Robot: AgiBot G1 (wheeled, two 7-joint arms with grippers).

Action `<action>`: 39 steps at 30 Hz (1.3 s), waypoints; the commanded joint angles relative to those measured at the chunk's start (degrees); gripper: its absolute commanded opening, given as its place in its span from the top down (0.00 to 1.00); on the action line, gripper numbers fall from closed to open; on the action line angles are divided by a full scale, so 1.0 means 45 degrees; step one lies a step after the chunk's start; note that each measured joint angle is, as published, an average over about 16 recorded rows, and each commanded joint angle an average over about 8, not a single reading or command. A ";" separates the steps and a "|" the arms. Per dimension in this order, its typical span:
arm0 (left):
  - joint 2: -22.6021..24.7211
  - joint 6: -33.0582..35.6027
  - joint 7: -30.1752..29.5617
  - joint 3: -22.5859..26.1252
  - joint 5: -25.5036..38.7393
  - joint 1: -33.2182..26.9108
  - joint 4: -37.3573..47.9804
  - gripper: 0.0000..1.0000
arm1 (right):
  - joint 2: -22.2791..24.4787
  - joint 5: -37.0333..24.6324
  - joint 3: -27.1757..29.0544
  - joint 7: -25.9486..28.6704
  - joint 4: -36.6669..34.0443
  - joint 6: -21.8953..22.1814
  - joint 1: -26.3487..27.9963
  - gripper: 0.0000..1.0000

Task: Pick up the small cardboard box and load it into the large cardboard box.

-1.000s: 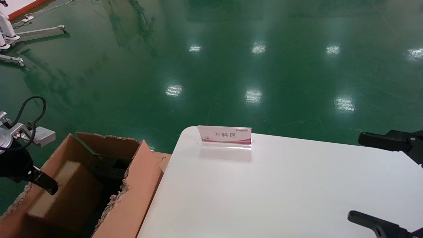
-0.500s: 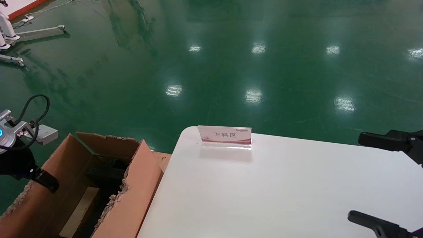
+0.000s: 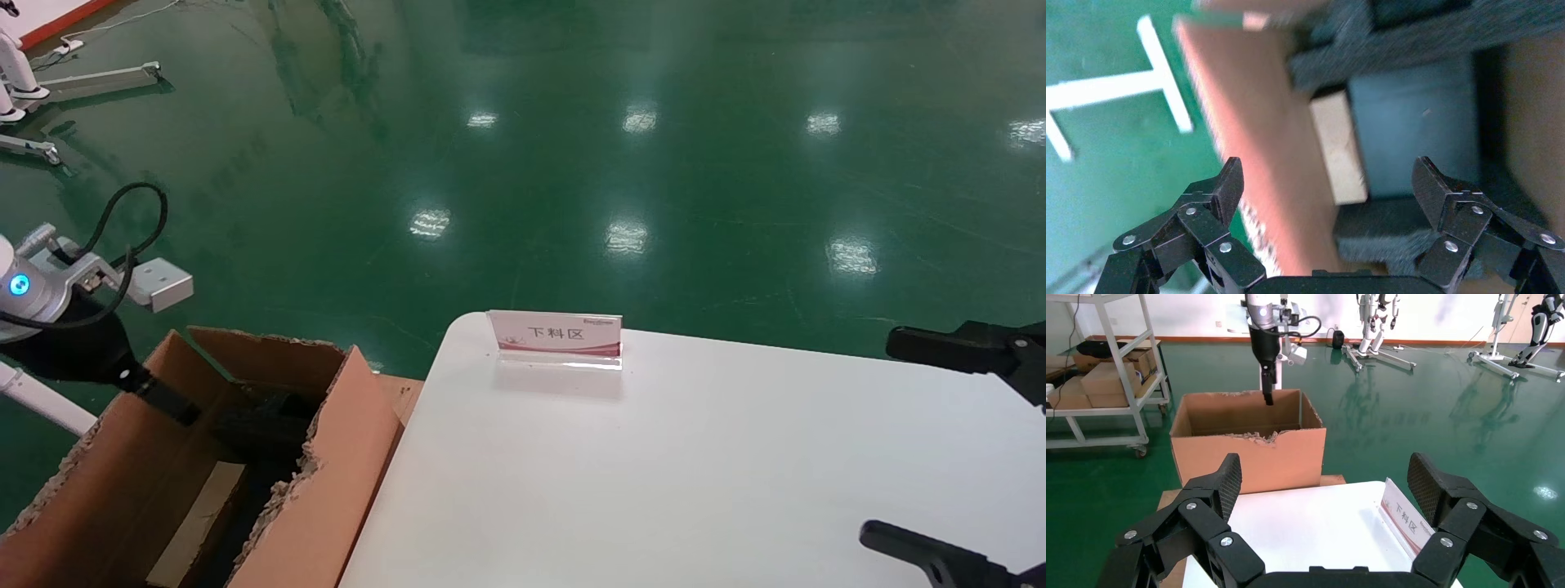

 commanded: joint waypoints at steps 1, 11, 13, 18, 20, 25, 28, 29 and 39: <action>-0.0234 -0.0048 0.0458 -0.0244 -0.0057 -0.0379 -0.0354 0.00 | 0.0000 0.0000 0.0000 0.0000 0.0000 0.0000 0.0000 0.00; -0.2509 -0.0184 0.3456 -0.1689 -0.0809 -0.1960 -0.2381 0.00 | 0.0000 0.0000 0.0000 0.0000 0.0000 0.0000 0.0000 0.00; -0.3043 -0.0169 0.4183 -0.2000 -0.1108 -0.2169 -0.2762 0.00 | 0.0000 0.0000 0.0000 0.0000 0.0000 0.0000 0.0000 0.00; -0.4380 -0.0033 0.6159 -0.2720 -0.2225 -0.2465 -0.3592 0.00 | 0.0000 0.0000 0.0000 0.0000 0.0000 0.0000 0.0000 0.00; -0.4815 0.0048 0.6861 -0.2927 -0.2702 -0.2496 -0.3825 0.00 | 0.0000 0.0000 0.0000 0.0000 0.0000 0.0000 0.0000 0.00; -0.5090 0.0134 0.7429 -0.3168 -0.3073 -0.2410 -0.3974 0.00 | 0.0000 0.0000 0.0000 0.0000 0.0000 0.0000 0.0000 0.00; -0.4860 0.0126 0.7223 -0.3315 -0.2881 -0.2226 -0.3881 0.00 | 0.0000 0.0000 0.0000 0.0000 0.0000 0.0000 0.0000 0.00; -0.4781 0.0131 0.7165 -0.3395 -0.2828 -0.2140 -0.3852 0.00 | 0.0000 0.0000 0.0000 0.0000 0.0000 0.0000 0.0000 0.00; -0.4183 0.0360 0.7173 -0.4849 -0.2790 -0.0842 -0.3705 0.00 | 0.0000 0.0000 0.0000 0.0000 0.0000 0.0000 0.0000 0.00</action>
